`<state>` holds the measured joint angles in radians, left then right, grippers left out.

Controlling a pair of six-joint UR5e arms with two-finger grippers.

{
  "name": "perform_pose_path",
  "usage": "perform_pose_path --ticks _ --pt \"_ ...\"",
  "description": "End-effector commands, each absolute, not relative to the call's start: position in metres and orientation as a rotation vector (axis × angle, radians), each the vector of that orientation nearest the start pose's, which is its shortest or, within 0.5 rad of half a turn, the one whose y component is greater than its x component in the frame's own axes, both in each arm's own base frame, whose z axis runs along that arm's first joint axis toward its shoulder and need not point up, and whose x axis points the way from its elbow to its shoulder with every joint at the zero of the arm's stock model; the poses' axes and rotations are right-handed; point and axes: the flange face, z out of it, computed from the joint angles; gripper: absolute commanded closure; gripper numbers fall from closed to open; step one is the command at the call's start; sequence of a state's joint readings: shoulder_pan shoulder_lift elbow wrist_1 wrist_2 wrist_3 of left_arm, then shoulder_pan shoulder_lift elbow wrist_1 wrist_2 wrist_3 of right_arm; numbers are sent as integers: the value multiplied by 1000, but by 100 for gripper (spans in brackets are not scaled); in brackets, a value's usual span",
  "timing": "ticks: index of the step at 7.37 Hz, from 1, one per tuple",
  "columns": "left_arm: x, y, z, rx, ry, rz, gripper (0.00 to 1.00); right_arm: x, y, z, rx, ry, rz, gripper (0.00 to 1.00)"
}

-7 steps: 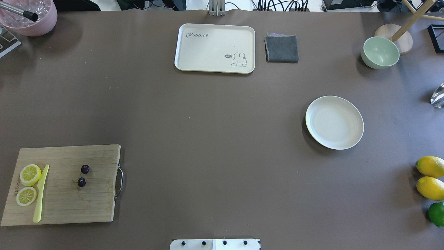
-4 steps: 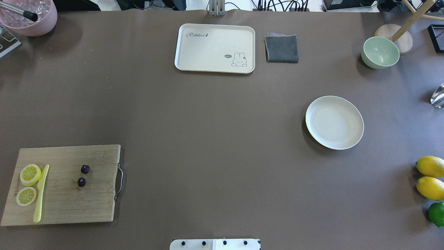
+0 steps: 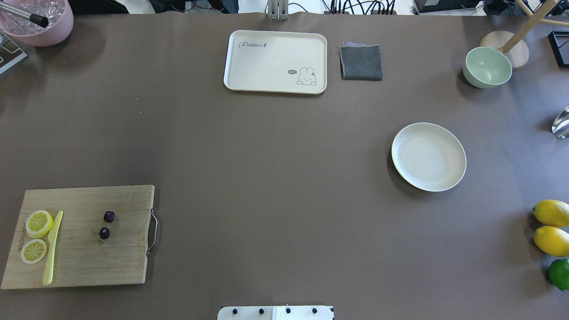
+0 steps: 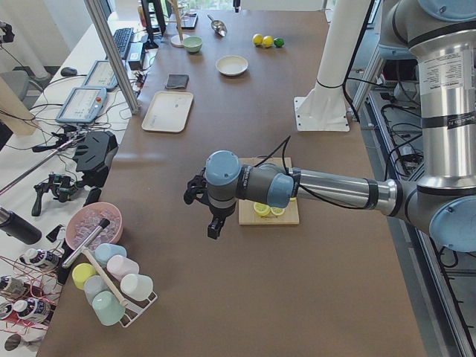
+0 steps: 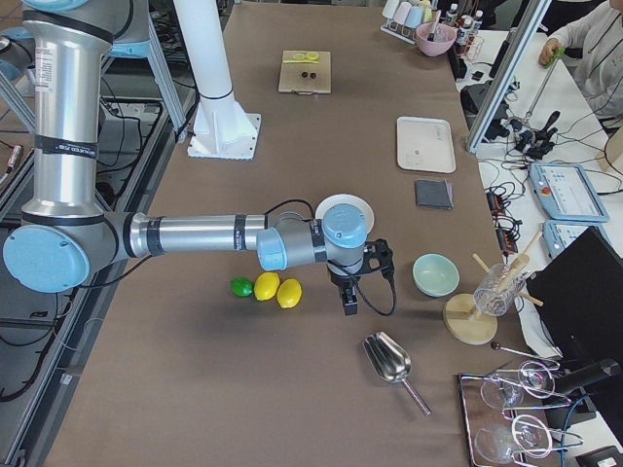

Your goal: Place red cherry on plate

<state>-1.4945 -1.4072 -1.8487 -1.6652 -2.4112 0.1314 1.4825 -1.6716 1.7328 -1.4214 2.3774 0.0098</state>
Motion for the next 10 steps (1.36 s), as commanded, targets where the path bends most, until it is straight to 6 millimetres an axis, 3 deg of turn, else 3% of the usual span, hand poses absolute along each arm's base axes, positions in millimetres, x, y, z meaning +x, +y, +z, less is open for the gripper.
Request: perform_pose_path --ticks 1,3,4,5,7,9,10 --pt "-25 -434 584 208 836 269 2 18 -467 603 150 -842 -161 0" --pt "-11 -438 580 178 846 234 2 -34 -485 571 162 -936 -281 0" --pt "-9 -436 583 173 846 238 2 -79 -502 550 179 -950 -359 0" --pt "-8 -435 584 157 848 211 2 -110 -523 538 170 -968 -359 0" --pt "-4 -436 588 137 850 191 2 -189 -531 531 140 -1010 -349 0" --pt "-4 -436 588 135 851 188 2 -237 -536 554 151 -979 -334 1" --pt "-4 -436 588 136 851 188 2 -252 -539 562 135 -958 -338 6"
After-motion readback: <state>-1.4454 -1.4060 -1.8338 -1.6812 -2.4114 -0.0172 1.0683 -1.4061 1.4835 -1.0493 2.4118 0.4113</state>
